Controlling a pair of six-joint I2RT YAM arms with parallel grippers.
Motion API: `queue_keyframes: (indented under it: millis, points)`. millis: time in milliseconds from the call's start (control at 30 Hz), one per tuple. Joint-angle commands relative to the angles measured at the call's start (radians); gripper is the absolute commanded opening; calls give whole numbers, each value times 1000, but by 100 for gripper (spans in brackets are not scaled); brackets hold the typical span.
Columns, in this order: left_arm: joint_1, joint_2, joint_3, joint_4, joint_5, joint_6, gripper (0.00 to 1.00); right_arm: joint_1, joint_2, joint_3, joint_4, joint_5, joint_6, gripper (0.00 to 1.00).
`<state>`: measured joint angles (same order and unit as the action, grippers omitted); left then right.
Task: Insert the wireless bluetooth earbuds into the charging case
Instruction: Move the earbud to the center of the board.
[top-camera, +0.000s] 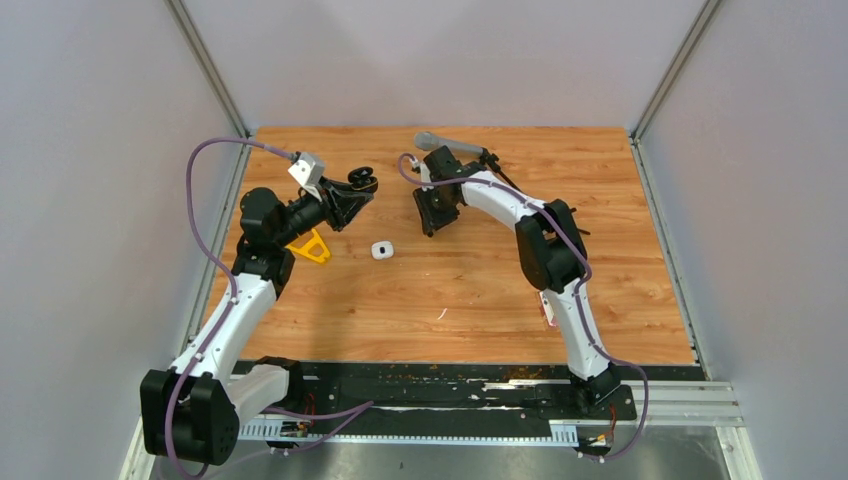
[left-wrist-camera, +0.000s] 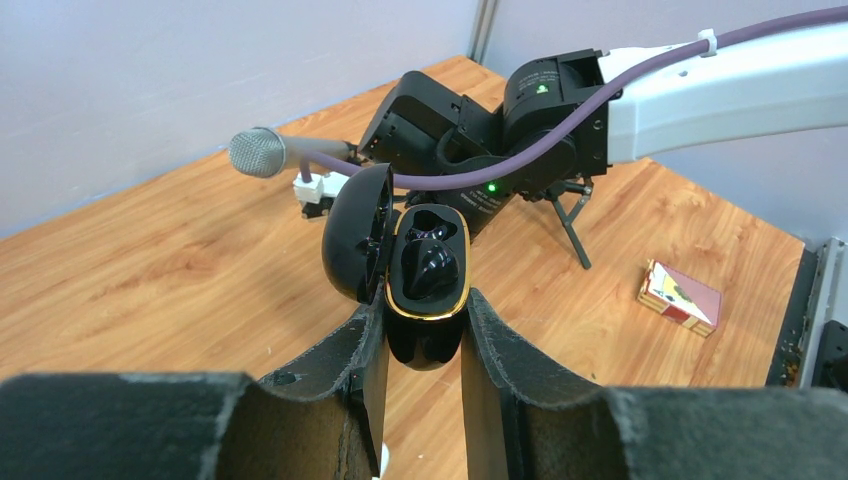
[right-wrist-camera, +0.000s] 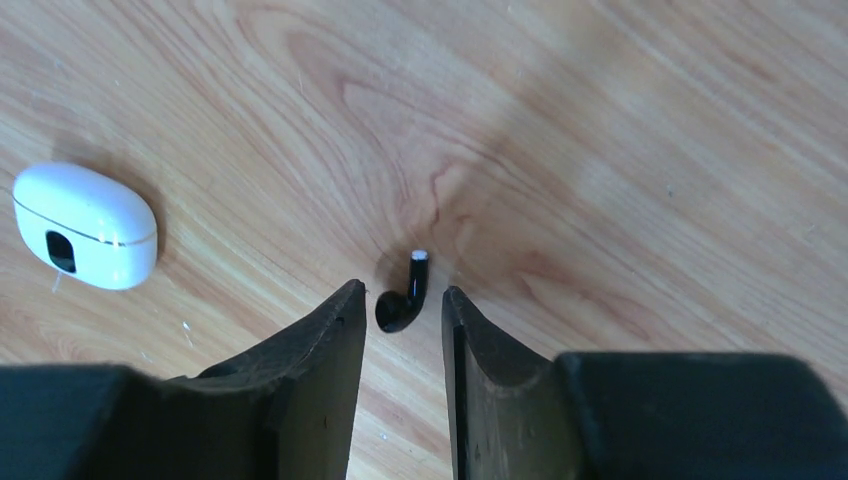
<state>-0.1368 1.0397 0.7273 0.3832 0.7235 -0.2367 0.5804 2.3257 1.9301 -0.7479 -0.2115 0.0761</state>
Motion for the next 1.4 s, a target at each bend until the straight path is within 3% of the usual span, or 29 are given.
queue_keyframes:
  millis: [0, 300, 467, 667, 933, 1067, 1200, 1367]
  points:
    - [5, -19, 19, 23, 2, 7, 0, 8, 20, 51, 35, 39, 59, 34]
    - [6, -18, 13, 33, -1, 6, 0, 10, -16, -31, -5, 107, -11, 20]
    - [6, -21, 5, 41, -2, 3, 0, 9, -67, -54, -13, 27, -146, 10]
    - [6, -21, -2, 60, -2, -6, 0, 26, -164, -151, -108, -116, -461, 8]
    - [6, -32, -11, 65, -4, -14, 0, 57, -340, -366, -198, -264, -1085, 8]
    - [6, -32, -2, 57, 0, -16, 0, 62, -388, -412, -205, -264, -1216, 14]
    - [6, -26, 10, 54, 2, -17, 0, 59, -449, -451, -140, -247, -1190, 26]
    - [6, -14, 23, 55, 4, -22, 0, 12, -443, -347, -162, -256, -696, 27]
